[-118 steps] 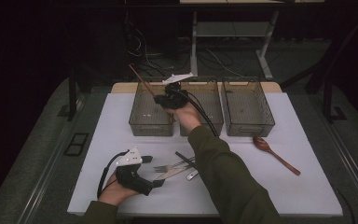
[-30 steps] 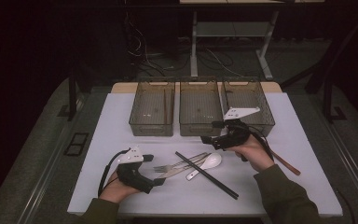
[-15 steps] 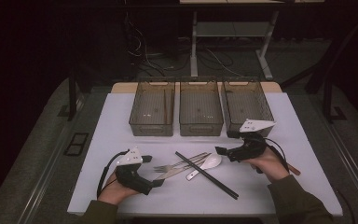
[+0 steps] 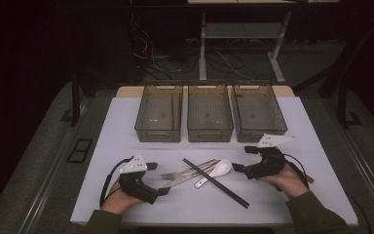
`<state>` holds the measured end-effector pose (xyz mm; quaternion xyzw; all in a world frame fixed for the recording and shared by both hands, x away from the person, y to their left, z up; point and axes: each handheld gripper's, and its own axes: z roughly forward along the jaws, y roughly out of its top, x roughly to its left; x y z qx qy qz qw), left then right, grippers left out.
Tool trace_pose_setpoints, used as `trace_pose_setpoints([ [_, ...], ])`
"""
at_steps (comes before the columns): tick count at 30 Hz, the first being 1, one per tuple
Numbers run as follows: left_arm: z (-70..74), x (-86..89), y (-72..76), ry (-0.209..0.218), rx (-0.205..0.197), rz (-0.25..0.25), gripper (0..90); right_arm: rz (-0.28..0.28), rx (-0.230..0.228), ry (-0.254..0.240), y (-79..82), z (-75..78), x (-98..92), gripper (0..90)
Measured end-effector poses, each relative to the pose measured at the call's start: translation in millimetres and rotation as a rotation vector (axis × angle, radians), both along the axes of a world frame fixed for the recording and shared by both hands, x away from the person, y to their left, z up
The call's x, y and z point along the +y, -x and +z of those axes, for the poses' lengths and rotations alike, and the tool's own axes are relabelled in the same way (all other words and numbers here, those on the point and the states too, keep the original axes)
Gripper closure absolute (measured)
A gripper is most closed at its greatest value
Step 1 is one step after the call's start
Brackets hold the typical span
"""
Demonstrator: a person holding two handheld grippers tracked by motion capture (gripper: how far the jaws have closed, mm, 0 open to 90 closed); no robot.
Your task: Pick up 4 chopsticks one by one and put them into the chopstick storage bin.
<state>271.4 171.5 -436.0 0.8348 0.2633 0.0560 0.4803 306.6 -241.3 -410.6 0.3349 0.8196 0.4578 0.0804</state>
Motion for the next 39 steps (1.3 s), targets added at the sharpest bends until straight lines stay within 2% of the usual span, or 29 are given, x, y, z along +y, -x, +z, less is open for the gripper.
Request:
trace_pose_setpoints([
  [6,0.0,-0.3,0.6,-0.003,-0.001,0.005,0.3,0.035,0.011,0.066,16.3,-4.4,2.2,13.7],
  [9,-0.3,-0.5,1.2,-0.003,-0.003,0.008,0.3,0.062,0.031,0.073,21.9,-6.3,3.2,13.9],
  [13,0.2,-1.1,1.1,-0.002,-0.005,0.014,0.3,0.058,0.038,0.095,30.0,-9.5,5.0,16.0],
  [23,0.7,-1.2,3.2,-0.001,-0.01,0.024,0.3,0.075,0.047,0.098,45.0,-12.2,6.6,42.9],
  [28,1.1,-0.1,2.9,0.003,-0.013,0.026,0.3,0.101,0.044,0.097,48.0,-12.5,9.9,57.2],
  [34,0.8,-1.9,2.3,0.002,-0.009,0.017,0.3,0.156,0.07,0.112,45.3,-16.6,14.7,68.0],
  [39,0.6,-2.6,2.1,0.0,-0.013,0.013,0.3,0.188,0.086,0.125,43.4,-20.5,20.0,72.9],
])
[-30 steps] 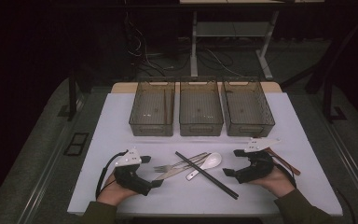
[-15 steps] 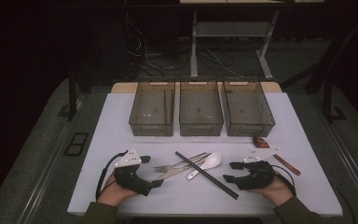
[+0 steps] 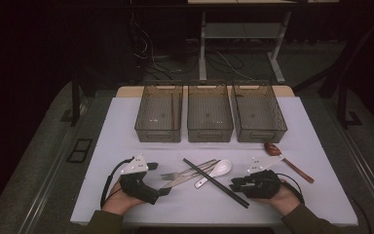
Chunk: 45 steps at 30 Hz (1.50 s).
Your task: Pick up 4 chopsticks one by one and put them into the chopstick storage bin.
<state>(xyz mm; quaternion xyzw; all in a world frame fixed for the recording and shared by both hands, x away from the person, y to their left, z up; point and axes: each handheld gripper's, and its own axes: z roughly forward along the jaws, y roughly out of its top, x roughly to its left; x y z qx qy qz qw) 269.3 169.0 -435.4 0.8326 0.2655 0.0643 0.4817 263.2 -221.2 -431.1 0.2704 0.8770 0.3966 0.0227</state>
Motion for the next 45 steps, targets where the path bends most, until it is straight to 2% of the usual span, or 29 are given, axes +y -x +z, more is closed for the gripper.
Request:
trace_pose_setpoints([
  [6,0.0,1.5,0.4,-0.003,0.003,0.006,0.4,0.02,0.008,0.01,0.6,-1.6,3.9,76.6],
  [16,-0.3,1.7,-0.1,-0.002,0.001,0.003,0.3,0.033,0.014,0.033,-1.7,-6.3,12.5,77.5],
  [34,0.4,1.4,-0.6,-0.004,0.0,0.0,0.3,0.019,0.008,0.052,-4.5,-9.0,13.9,78.9],
  [45,0.1,1.3,-0.9,-0.002,-0.001,-0.002,0.3,0.002,-0.003,0.097,-10.2,-13.7,17.6,78.8],
])
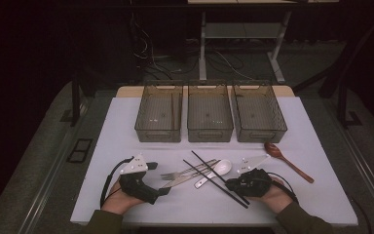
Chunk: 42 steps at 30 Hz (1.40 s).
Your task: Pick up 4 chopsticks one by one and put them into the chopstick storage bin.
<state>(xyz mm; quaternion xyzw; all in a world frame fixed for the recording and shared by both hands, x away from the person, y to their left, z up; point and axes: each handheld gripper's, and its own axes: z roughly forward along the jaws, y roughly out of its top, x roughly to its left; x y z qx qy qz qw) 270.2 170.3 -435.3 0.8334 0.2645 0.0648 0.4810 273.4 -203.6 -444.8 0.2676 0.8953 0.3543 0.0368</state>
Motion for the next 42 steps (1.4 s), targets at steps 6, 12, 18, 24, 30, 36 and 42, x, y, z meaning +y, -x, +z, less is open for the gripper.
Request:
trace_pose_setpoints([
  [6,0.1,0.0,-0.1,0.0,-0.001,0.001,0.3,0.001,-0.013,0.014,0.6,-0.1,1.6,78.9],
  [12,0.1,-0.1,-0.1,0.001,-0.002,0.0,0.3,-0.004,-0.02,0.03,1.0,0.6,3.3,81.5],
  [18,0.4,0.3,-0.2,-0.002,-0.001,0.0,0.3,-0.01,-0.021,0.036,0.3,0.8,3.5,84.1],
  [24,0.3,0.2,-0.2,0.0,-0.003,-0.001,0.4,-0.014,-0.028,0.042,1.0,1.1,4.3,84.9],
  [30,0.5,0.4,-0.1,-0.002,-0.002,-0.003,0.4,-0.019,-0.025,0.039,0.1,1.5,3.3,85.1],
  [36,0.3,0.3,-0.1,-0.002,0.0,-0.005,0.4,-0.03,-0.036,0.018,-0.9,3.9,0.2,85.1],
  [42,-0.1,-0.1,-0.1,0.0,0.0,-0.005,0.4,-0.044,-0.035,-0.033,-3.8,8.8,-4.2,85.2],
])
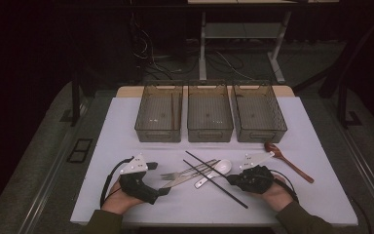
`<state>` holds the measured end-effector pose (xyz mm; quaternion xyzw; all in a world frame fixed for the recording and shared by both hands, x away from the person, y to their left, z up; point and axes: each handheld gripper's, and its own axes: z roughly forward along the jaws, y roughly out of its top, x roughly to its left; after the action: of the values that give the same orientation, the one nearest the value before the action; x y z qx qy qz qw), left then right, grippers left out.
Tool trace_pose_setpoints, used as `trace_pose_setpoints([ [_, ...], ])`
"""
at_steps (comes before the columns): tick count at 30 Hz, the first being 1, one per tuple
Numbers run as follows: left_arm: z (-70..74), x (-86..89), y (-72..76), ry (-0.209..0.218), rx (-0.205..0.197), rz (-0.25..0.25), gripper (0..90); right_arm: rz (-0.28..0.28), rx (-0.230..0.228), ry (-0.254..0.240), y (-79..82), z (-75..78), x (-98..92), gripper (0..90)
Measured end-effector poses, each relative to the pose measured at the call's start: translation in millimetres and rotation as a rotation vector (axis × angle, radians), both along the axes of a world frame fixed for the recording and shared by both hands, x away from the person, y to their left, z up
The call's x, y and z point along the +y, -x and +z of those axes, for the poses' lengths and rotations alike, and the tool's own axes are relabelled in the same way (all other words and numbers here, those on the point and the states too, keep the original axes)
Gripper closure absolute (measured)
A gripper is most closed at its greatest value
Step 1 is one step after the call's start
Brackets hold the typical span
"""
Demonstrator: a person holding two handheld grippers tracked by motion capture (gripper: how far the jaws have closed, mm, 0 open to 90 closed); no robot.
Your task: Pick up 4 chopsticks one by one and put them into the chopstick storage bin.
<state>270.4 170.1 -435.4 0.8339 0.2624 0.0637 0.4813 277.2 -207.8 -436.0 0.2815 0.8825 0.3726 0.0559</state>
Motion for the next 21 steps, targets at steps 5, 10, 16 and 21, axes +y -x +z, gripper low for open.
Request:
trace_pose_setpoints([
  [5,-0.3,-0.3,-0.2,-0.002,0.0,-0.003,0.4,-0.011,-0.004,-0.046,-4.0,6.1,-2.1,85.2],
  [10,-0.6,-0.9,-0.3,-0.003,0.001,-0.005,0.4,-0.028,-0.019,-0.098,-9.9,13.1,-2.6,85.2],
  [16,-1.1,-1.6,0.1,-0.006,0.006,-0.01,0.4,-0.047,-0.035,-0.143,-18.7,20.6,-2.1,85.2],
  [21,-1.1,-1.8,0.2,-0.005,0.006,-0.011,0.4,-0.056,-0.049,-0.176,-29.1,26.7,1.6,85.2],
])
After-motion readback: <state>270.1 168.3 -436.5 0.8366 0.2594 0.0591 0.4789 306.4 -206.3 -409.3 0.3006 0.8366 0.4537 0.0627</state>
